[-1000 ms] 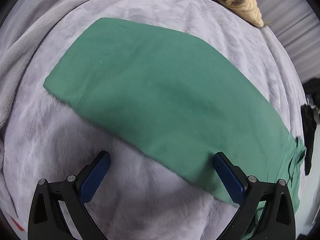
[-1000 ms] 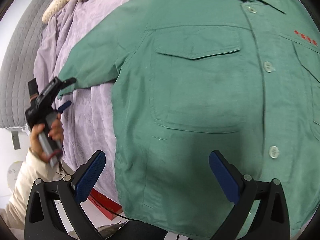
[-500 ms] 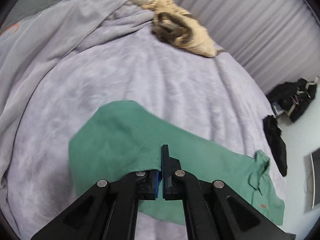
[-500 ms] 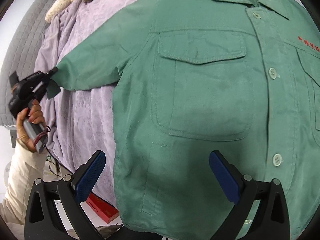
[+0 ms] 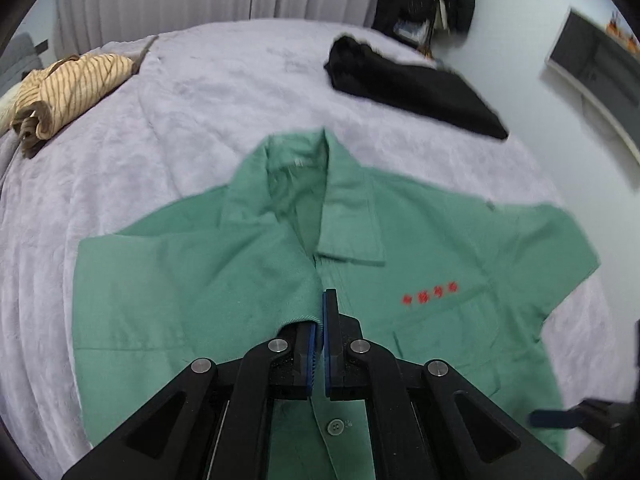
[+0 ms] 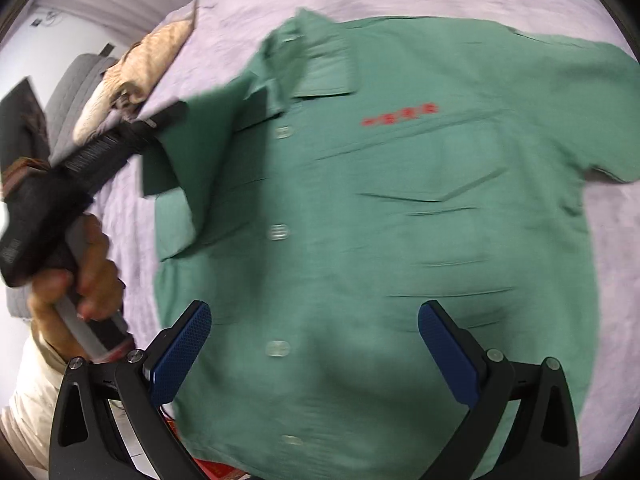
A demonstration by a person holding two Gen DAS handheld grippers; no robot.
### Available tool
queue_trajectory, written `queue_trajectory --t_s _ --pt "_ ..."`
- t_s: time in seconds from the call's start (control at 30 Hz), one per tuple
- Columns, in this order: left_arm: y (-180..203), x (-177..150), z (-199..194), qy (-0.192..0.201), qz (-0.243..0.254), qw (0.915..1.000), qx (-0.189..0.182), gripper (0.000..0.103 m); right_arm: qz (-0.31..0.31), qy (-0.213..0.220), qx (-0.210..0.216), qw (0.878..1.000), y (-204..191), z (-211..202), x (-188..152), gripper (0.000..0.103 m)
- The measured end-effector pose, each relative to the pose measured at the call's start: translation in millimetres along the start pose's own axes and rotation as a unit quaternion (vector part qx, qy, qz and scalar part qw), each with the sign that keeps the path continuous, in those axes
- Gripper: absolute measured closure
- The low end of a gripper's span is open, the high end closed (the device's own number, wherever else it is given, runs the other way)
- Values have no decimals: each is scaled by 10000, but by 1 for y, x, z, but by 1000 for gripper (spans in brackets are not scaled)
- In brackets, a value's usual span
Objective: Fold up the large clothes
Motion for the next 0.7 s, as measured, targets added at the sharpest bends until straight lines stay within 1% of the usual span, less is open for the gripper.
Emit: queue_trajectory --t_s 0.07,0.1,0.13,0.17,0.2,0.27,0.33,0.37,0.4,0.43,0.47,0.53,0.57,0.63,0.67,0.7 --pt "15 -10 31 -333 165 9990 255 100 145 -78 -99 9998 31 -3 1 0" --pt "19 -15 40 -418 212 9982 383 93 196 -95 -119 9997 41 -3 -1 0" --pt "23 -20 46 -502 268 9970 526 81 232 -113 -152 9996 45 0 -1 0" --pt "22 -30 46 -571 304 9962 579 35 287 -138 -192 9993 54 2 -3 0" --pt "24 -34 44 -579 345 9961 566 0 361 -163 -224 9990 64 3 -3 0" --pt "30 -41 37 -419 546 9946 778 0 449 -138 -318 9984 70 0 0 0" --pt "30 -47 29 -470 755 9900 1095 0 506 -7 -388 9980 69 -7 5 0" --pt "26 -54 19 -437 777 9892 1161 0 513 61 -401 9979 65 -9 7 0" --pt "17 -60 9 -363 752 9900 1134 0 491 106 -428 9978 62 -11 10 0" --pt "6 -67 -2 -302 678 9906 1149 0 392 171 -532 9977 53 -12 16 0" --pt "-9 -76 -13 -258 555 9899 1281 0 296 218 -610 9975 47 -14 20 0" --pt "-44 -92 -20 -289 298 9857 1634 0 -121 383 -769 9962 12 -11 37 0" --pt "-65 -101 -22 -357 121 9814 1884 0 -337 439 -780 9954 -4 -8 43 0" --pt "-106 -116 -16 -667 -231 9738 2163 0 -824 527 -858 9915 -41 2 57 0" --pt "-125 -124 -11 -856 -403 9693 2268 0 -1117 545 -954 9877 -64 10 65 0" --pt "-140 -131 -5 -971 -540 9649 2380 0 -1490 517 -1118 9811 -92 25 74 0"
Point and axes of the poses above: each gripper's, at about its wrist camera, not at the fingertips, and z roughly the way its jaws point, y to its right, x to its top, the point moved 2 cm from there along z, roughly the way its jaws point, and after that the axes turned 12 degrees about -y, right-handed, at the moved point
